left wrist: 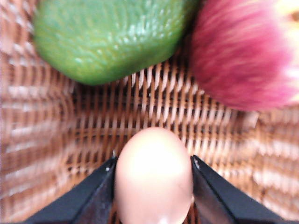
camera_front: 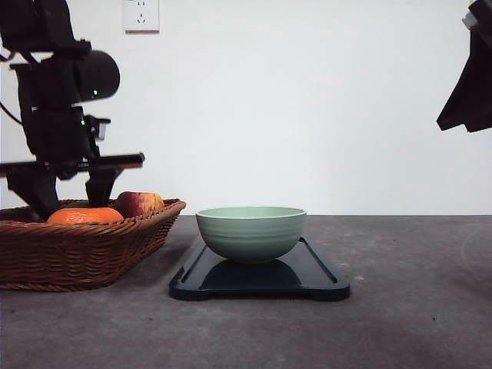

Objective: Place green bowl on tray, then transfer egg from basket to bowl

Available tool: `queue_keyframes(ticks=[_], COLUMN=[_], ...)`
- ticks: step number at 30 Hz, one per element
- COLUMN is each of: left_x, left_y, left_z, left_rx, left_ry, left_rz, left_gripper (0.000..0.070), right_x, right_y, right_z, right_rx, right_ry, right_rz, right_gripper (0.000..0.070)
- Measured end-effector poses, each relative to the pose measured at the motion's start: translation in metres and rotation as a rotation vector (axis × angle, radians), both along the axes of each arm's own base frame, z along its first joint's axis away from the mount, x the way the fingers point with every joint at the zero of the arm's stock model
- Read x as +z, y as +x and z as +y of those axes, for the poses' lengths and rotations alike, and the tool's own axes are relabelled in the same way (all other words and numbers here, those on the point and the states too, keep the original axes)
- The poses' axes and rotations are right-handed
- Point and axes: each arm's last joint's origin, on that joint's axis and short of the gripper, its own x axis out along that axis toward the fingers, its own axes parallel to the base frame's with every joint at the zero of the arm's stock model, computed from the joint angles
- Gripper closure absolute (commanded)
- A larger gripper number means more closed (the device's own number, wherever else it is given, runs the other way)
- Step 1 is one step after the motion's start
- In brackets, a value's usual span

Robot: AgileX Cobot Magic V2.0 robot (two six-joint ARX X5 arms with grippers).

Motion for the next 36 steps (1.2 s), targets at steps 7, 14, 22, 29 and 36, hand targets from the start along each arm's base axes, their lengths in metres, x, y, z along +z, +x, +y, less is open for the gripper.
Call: queue_keyframes(ticks=[7, 14, 22, 29, 36], left_x=[0.054, 0.101, 0.12, 0.087, 0.04], left_y=[-0.023, -0.05, -0.063, -0.051, -0.032], left_z=[0.002, -0.019, -0.07, -0.11, -0.138], left_rx=[-0.032, -0.133, -0.291, -0.371, -0.403], left_ry=[-0.013, -0.095, -0.227, -0.236, -0.224], left_rz=[-0.157, -0.343, -0.529, -0.49, -0.444], left_gripper=[0.0436, 0.0437, 0.0436, 0.0436, 0.0437], right_x=[0.0, 0.0, 0.0, 0.0, 0.0], right_y=[0.0, 0.0, 0.0, 0.0, 0.0], right_z=[0.0, 0.0, 0.0, 0.0, 0.0], right_rx=[-0.001, -0.001, -0.001, -0.001, -0.001], right_ry=[0.0, 0.0, 0.0, 0.0, 0.0], right_rz=[-0.001, -0.001, -0.001, -0.001, -0.001], right_gripper=[0.0481, 0.0481, 0.0481, 0.0481, 0.0481])
